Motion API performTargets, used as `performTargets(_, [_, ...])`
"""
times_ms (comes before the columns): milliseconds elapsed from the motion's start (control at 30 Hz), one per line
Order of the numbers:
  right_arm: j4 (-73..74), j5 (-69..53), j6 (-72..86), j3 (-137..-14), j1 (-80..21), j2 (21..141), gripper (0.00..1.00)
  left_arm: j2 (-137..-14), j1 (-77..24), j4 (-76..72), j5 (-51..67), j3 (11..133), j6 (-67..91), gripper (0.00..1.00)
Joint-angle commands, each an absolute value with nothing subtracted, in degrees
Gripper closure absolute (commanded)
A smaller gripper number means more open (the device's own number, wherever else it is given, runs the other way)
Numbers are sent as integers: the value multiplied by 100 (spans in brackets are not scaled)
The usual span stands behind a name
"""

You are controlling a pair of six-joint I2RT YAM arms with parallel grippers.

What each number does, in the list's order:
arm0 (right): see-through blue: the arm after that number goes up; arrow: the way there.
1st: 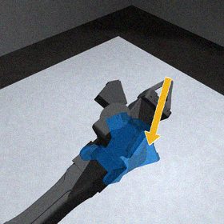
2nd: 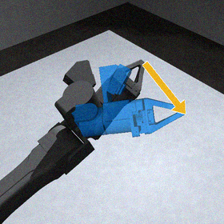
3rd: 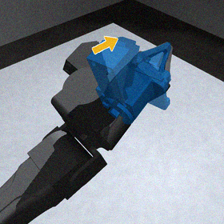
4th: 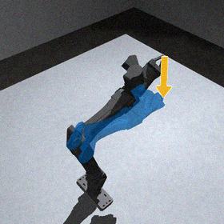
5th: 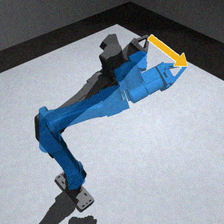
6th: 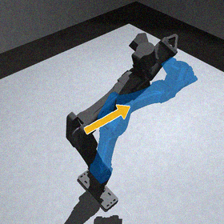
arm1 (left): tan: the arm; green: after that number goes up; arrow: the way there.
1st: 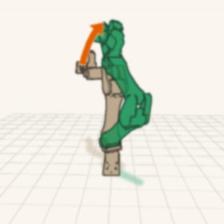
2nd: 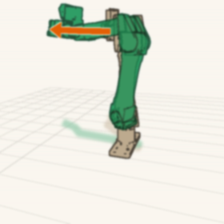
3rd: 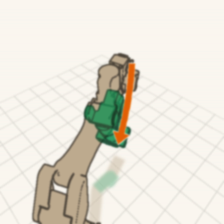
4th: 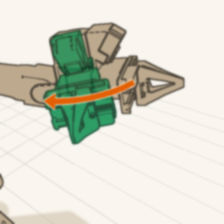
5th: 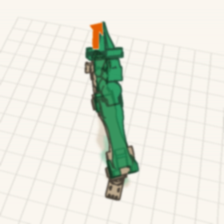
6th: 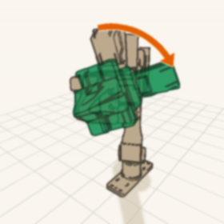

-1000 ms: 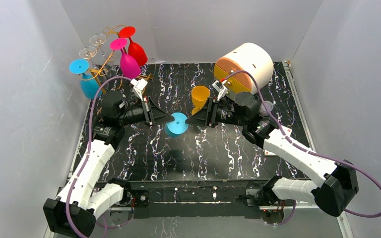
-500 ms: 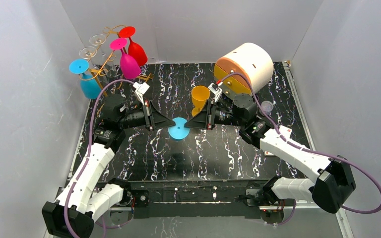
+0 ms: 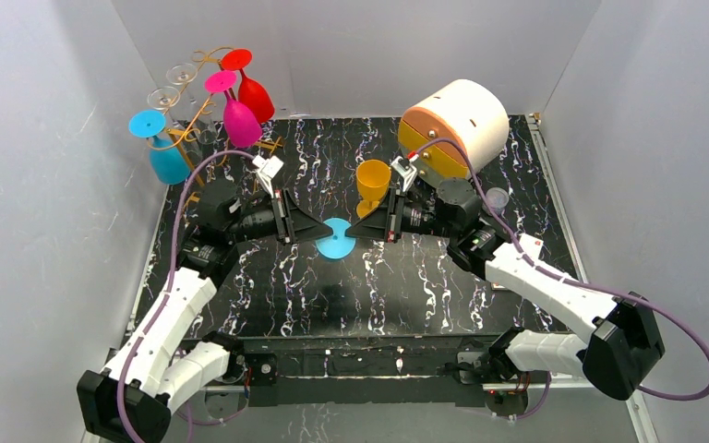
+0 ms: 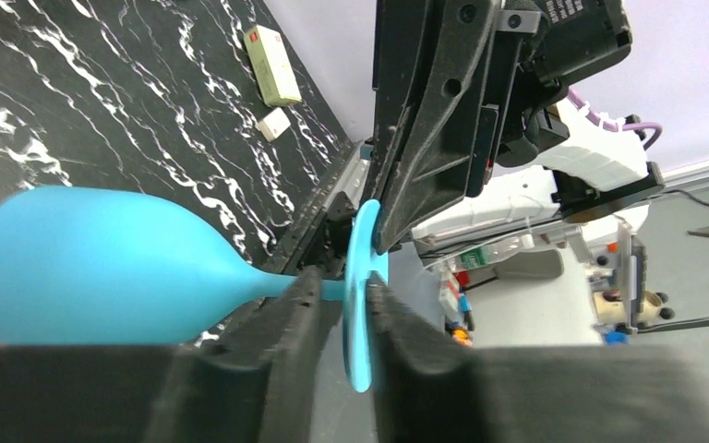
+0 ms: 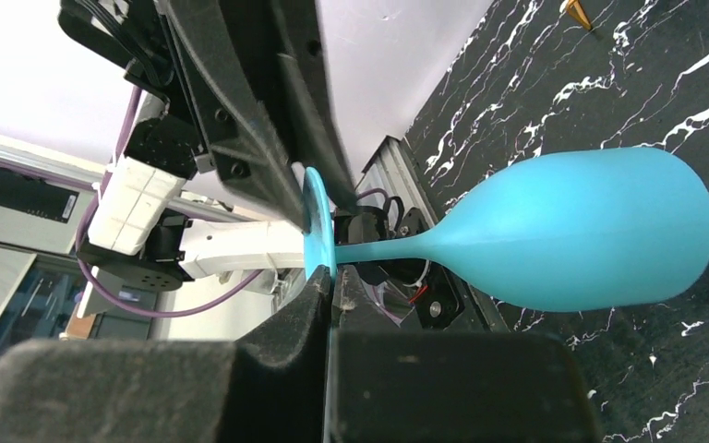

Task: Take the wine glass off the wine glass rack
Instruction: Place the wine glass at the center of the board.

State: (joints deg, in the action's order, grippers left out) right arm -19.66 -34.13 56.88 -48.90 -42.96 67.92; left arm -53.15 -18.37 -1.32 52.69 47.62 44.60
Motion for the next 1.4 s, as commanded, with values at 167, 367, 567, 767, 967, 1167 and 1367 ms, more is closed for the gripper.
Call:
performTargets(167, [-1857,-2660,5368,-4861,-4367,6250,99,-5152,-1970,295,5151,4410,4350,48])
performTargets(367, [-1484,-2170,5256,-4845,-4368,6044,99,-5176,-1995,400,4999,4500,4369,55])
performTargets(567, [-1525,-2179,5251,-4852,-4368,6102,99,-5256,-2288,378,5207,4780,4269,59])
performTargets(767, [-1710,-2308,5317,-4837,-4368,6163,99,-5345,-2609,374,4892,4762,4284,78])
performTargets(967, [-1628,-2334,5317,-4819,-4368,6099,99,-5205,-2610,36,4596,4809,4513,70])
performTargets(1167, [-1632,-2364,5352,-4799,-4362,6066,99,-5057,-2610,-639,4391,4595,5016,69])
performTargets(1367, [-1652,-2417,5350,-4802,-4366,6052,99,-5063,-2610,-1410,4719,4336,5459,88])
